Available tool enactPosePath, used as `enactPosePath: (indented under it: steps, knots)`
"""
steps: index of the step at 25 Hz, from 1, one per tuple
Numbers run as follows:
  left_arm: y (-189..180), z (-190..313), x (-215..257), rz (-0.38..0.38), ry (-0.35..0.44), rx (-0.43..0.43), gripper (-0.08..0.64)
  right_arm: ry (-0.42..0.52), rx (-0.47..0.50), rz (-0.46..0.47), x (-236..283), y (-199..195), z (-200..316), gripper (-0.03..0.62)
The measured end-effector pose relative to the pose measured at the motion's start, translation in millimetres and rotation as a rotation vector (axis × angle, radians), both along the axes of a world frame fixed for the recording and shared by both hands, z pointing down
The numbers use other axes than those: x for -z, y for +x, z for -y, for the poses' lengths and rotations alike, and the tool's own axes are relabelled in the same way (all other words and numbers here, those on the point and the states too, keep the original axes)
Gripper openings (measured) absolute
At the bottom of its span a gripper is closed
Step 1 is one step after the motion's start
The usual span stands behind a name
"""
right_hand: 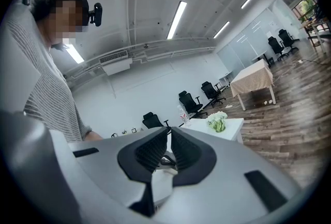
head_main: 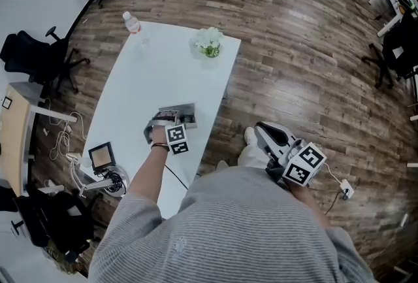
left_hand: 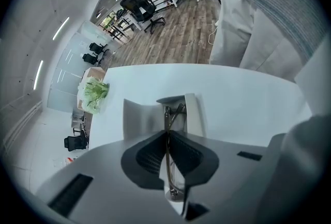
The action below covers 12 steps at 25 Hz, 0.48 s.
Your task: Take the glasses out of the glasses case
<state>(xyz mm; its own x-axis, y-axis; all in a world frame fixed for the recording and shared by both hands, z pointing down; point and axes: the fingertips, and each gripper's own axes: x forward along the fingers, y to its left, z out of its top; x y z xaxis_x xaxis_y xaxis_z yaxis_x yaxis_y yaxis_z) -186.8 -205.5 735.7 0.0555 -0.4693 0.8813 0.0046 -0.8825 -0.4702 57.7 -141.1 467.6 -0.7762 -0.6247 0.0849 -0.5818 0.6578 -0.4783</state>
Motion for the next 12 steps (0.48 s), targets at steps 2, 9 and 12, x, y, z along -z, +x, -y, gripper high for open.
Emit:
enactPosePath:
  steps: [2,9,12]
  knots:
    - [0,0,1,-0.006,0.004,0.011,0.031,0.000,-0.001,-0.001,0,1,0,0.017]
    - [-3,4,18,-0.051,0.052,0.078,0.031,-0.003,0.012,-0.002,-1,-4,-1,0.017]
    - [-4,6,24,-0.076,0.064,0.113,0.031,-0.003,0.025,-0.002,0,-8,-1,0.017]
